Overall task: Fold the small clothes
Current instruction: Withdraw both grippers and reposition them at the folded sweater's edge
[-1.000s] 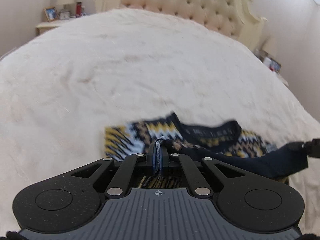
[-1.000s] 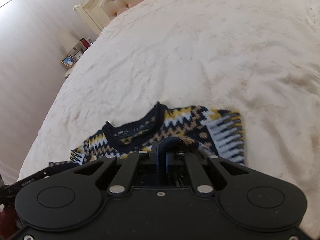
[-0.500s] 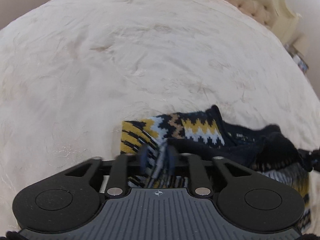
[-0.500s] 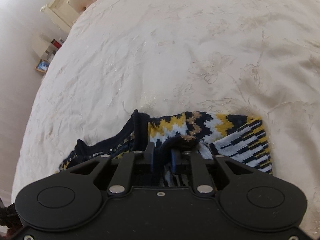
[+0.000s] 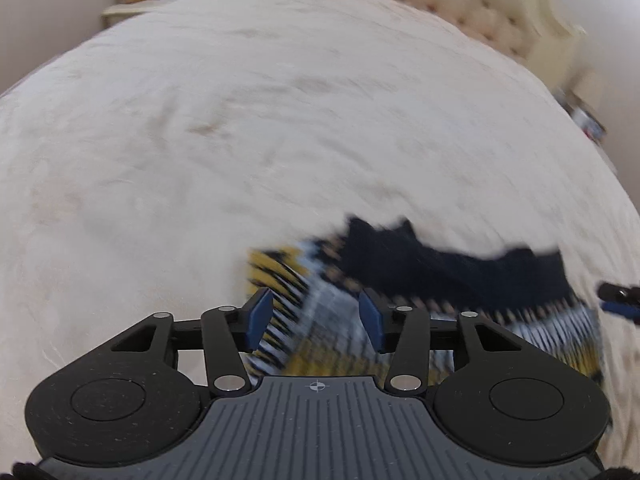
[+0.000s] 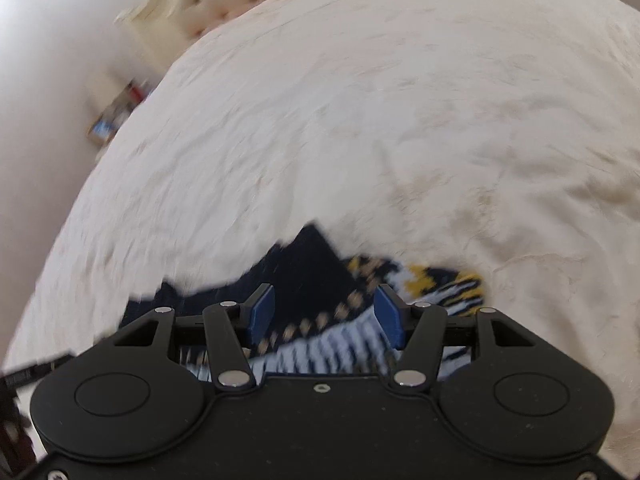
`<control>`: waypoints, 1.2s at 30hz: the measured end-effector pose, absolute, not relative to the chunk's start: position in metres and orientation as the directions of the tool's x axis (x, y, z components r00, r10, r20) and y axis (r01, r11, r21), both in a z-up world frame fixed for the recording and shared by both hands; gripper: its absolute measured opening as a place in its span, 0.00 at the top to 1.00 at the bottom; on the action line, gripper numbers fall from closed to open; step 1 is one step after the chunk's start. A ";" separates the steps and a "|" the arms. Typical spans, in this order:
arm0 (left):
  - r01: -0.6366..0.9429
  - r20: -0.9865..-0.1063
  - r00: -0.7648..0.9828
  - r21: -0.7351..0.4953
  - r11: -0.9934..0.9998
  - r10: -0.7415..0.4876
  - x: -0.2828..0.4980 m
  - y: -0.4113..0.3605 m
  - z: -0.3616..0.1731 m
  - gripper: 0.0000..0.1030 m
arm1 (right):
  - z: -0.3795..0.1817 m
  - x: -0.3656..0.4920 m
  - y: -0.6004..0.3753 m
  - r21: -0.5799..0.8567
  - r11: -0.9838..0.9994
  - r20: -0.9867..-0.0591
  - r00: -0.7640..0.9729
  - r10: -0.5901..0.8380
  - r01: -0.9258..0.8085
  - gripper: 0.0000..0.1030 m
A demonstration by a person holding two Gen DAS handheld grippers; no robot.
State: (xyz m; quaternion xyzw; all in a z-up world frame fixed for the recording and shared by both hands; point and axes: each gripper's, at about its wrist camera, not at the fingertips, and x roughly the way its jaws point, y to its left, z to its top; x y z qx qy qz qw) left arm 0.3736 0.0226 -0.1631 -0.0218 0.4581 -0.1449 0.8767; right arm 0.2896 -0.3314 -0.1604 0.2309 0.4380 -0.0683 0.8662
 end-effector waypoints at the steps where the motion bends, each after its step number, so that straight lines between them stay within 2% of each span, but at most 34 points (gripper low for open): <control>1: 0.257 -0.806 0.522 -0.161 0.953 -0.277 0.369 0.017 -0.167 0.54 | -0.162 0.290 -0.324 0.317 0.901 -0.802 0.591 0.087 0.297 0.40; 5: 0.295 -0.855 0.461 -0.105 0.950 -0.238 0.352 0.009 -0.190 0.54 | -0.178 0.279 -0.304 0.235 0.945 -0.856 0.508 0.091 0.228 0.41; 8: 0.310 -0.884 0.436 -0.030 0.950 -0.170 0.344 0.016 -0.211 0.54 | -0.195 0.268 -0.302 0.127 0.966 -0.906 0.423 0.021 0.223 0.41; 11: 0.312 -0.897 0.429 0.036 0.949 -0.107 0.342 0.026 -0.222 0.37 | -0.202 0.259 -0.309 0.065 0.969 -0.916 0.399 -0.036 0.237 0.42; 13: 0.248 -0.905 0.401 -0.043 0.968 -0.143 0.347 0.041 -0.226 0.35 | -0.203 0.256 -0.314 0.047 0.965 -0.921 0.385 -0.058 0.256 0.41; 15: 0.199 -0.911 0.379 -0.091 0.976 -0.162 0.351 0.050 -0.228 0.33 | -0.202 0.255 -0.321 0.065 0.960 -0.924 0.380 -0.046 0.274 0.41; 20: 0.196 -0.917 0.371 -0.079 0.977 -0.149 0.347 0.047 -0.223 0.33 | -0.195 0.244 -0.326 0.111 0.947 -0.912 0.409 -0.022 0.300 0.36; 23: 0.176 -0.926 0.340 -0.108 0.979 -0.163 0.340 0.049 -0.220 0.31 | -0.186 0.225 -0.325 0.155 0.935 -0.902 0.432 0.003 0.318 0.27; 26: 0.179 -0.932 0.309 -0.139 0.974 -0.190 0.328 0.050 -0.217 0.24 | -0.179 0.213 -0.317 0.172 0.928 -0.893 0.449 0.007 0.329 0.25; 36: 0.231 -0.924 0.329 -0.122 0.965 -0.196 0.279 0.044 -0.190 0.22 | -0.153 0.161 -0.286 0.210 0.922 -0.873 0.487 0.027 0.324 0.10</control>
